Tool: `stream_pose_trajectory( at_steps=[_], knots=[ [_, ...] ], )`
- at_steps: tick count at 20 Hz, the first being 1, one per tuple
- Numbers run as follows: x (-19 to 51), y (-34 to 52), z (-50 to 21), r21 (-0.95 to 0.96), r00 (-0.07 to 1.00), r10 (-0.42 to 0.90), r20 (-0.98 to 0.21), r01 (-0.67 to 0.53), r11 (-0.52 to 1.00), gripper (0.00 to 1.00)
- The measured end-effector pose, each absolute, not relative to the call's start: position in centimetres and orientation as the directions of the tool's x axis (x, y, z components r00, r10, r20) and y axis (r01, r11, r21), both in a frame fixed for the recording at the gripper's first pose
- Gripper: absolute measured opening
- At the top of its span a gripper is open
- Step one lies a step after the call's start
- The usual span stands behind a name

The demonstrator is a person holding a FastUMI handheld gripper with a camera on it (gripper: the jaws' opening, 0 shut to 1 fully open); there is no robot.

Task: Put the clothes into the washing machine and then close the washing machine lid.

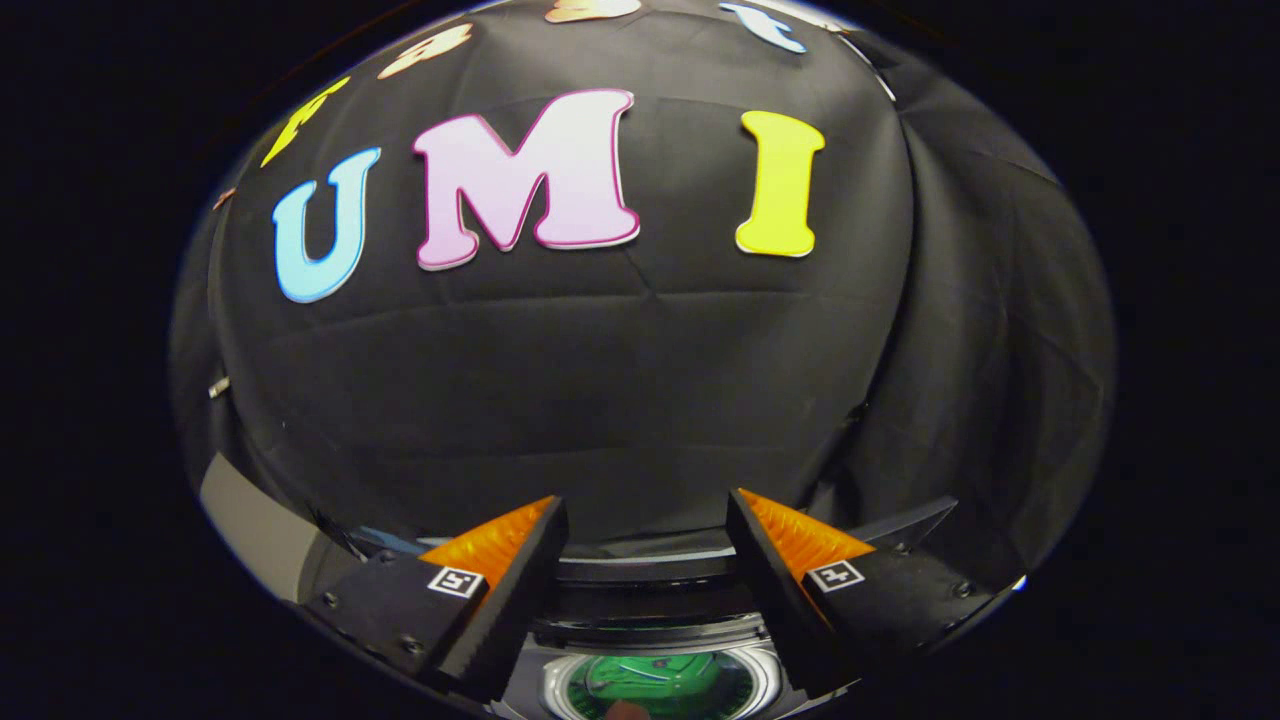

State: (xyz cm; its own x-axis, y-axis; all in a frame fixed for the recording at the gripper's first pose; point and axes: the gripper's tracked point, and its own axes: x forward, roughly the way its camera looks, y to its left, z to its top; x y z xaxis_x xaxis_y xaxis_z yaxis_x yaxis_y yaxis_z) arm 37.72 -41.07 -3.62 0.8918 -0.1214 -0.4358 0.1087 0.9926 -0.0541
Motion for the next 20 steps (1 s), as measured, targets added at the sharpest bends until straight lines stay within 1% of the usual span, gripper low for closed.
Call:
stream_pose_trajectory(
  at_steps=[6, 20],
  knots=[
    [37.0, -41.1, -3.9, -0.053, 0.889, -0.110, -0.444, 0.097, 0.994, 1.00],
    [31.8, -40.9, -3.8, -0.067, 0.893, -0.126, -0.432, 0.108, 0.992, 1.00]
  ],
)
